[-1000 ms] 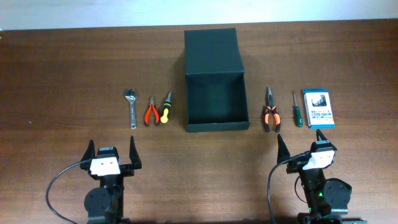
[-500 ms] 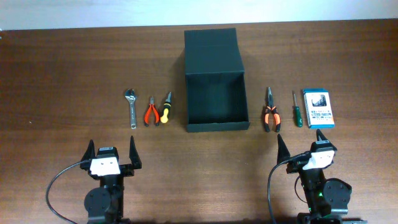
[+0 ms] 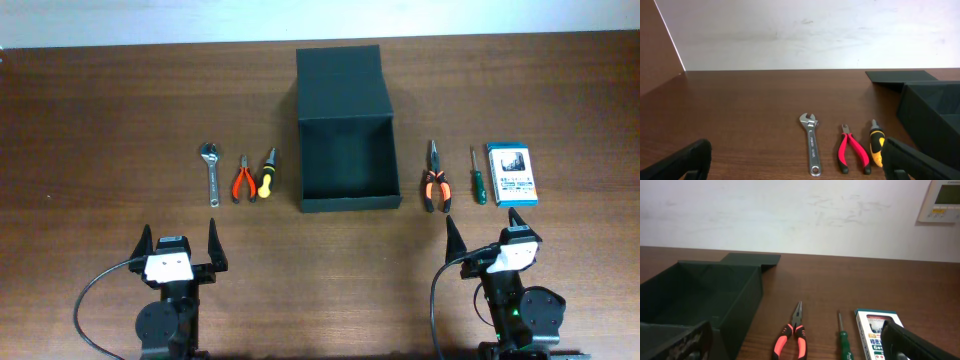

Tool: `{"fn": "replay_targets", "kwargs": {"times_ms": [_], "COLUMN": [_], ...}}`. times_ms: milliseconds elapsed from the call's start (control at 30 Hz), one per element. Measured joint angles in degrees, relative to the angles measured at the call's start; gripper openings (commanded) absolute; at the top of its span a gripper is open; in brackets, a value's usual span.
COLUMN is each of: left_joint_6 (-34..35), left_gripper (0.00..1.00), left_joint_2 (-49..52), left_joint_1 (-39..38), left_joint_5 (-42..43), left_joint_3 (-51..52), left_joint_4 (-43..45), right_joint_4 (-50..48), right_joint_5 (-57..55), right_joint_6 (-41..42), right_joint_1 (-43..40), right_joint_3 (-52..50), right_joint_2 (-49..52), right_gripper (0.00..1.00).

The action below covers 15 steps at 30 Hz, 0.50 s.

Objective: Pack container

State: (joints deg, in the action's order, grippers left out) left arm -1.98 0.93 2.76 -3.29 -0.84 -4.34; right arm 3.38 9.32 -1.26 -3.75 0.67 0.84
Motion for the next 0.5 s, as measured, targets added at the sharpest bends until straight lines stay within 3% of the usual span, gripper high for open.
{"fn": "replay_targets", "kwargs": {"times_ms": [333,500], "left_joint_6": [0.0,0.0], "left_gripper": [0.99,0.99], "left_joint_2": [0.0,-0.1], "left_joint_1": [0.0,0.0], "left_joint_5": [0.4,6.3], "left_joint_3": [0.0,-0.1], "left_joint_4": [1.9,2.5], "right_joint_4": [0.0,0.0], "right_joint_5": [0.0,0.3], "right_joint_6": [0.1,0.6], "right_joint_1": [0.0,0.0], "right_joint_3": [0.0,0.0], "right_joint_2": [0.0,0.0], "right_gripper": [0.99,0.99]}}
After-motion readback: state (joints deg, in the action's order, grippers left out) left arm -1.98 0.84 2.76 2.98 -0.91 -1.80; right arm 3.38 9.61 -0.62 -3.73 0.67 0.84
